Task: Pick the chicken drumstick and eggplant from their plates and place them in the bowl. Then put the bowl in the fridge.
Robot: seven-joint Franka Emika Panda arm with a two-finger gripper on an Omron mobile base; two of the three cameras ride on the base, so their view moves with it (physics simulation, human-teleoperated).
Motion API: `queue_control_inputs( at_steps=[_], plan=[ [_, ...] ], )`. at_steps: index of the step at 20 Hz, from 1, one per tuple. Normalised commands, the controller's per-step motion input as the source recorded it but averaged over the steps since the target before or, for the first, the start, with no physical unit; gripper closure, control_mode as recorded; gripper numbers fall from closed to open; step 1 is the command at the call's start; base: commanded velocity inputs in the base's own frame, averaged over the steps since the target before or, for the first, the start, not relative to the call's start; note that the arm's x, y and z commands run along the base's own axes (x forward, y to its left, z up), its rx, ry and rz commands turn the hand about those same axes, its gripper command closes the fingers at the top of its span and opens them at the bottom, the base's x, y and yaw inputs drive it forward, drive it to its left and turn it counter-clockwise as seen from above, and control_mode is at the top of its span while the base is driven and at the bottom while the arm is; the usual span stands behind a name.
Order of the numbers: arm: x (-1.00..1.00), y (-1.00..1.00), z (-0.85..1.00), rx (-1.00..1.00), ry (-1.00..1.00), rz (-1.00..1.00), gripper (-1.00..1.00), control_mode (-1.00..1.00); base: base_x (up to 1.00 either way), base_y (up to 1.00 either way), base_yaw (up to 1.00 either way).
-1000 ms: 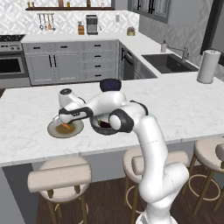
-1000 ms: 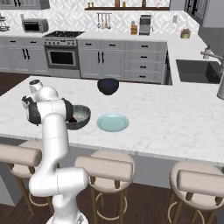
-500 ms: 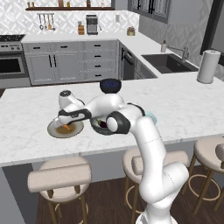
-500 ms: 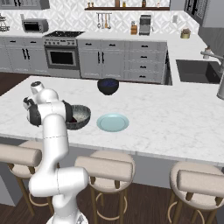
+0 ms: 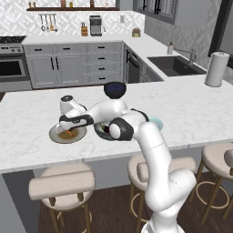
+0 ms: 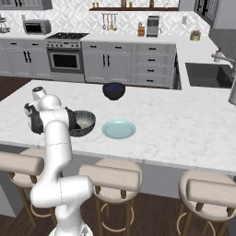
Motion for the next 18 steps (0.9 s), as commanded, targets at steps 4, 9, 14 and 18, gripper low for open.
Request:
queue_control_inputs(
  at_steps=[4, 9, 14, 18],
  plan=[
    [-0.04, -0.04, -0.12, 0.0, 0.0, 0.0, 1.0, -1.0, 0.0, 0.0, 0.0],
    [-0.34, -0.13, -0.05, 0.0, 0.03, 0.01, 1.0, -1.0, 0.0, 0.0, 0.0],
    [-0.33, -0.07, 0.63, 0.01, 0.01, 0.0, 1.0, -1.0, 0.0, 0.0, 0.0],
    [-0.69, -0.36, 0.96, 0.02, 0.0, 0.0, 1.0, -1.0, 0.0, 0.0, 0.0]
  ],
)
